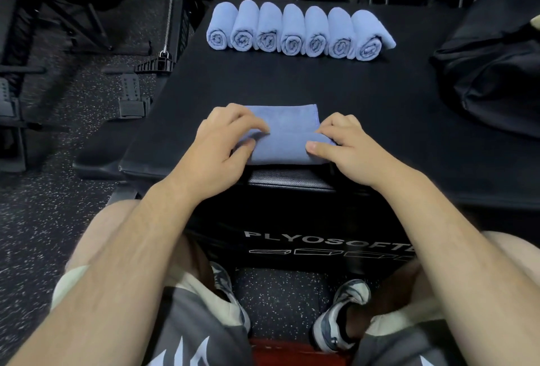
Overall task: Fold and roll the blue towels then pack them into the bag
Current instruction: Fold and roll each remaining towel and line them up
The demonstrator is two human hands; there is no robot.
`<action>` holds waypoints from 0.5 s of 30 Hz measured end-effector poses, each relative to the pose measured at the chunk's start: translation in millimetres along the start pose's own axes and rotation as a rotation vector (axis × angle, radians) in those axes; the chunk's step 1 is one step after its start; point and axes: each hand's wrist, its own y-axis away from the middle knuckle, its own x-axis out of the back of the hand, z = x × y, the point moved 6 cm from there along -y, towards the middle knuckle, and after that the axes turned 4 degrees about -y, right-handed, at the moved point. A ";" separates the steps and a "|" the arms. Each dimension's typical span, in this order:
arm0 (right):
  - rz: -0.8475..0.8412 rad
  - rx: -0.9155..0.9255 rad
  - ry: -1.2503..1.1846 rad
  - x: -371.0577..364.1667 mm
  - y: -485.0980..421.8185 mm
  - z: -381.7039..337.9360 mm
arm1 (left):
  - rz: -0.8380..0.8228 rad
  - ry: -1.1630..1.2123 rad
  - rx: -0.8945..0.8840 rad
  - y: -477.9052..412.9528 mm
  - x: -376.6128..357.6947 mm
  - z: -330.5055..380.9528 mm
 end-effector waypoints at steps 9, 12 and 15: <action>0.136 0.263 0.275 -1.2 7.7 -16.3 | -0.051 -0.089 0.073 -15.4 -17.3 -19.8; 0.132 0.205 0.289 -1.4 -3.1 -8.0 | 0.079 -0.182 0.000 -20.4 -14.9 -9.6; 0.145 0.200 0.256 -1.7 -11.4 -6.6 | 0.111 -0.257 -0.120 -17.3 -17.0 4.3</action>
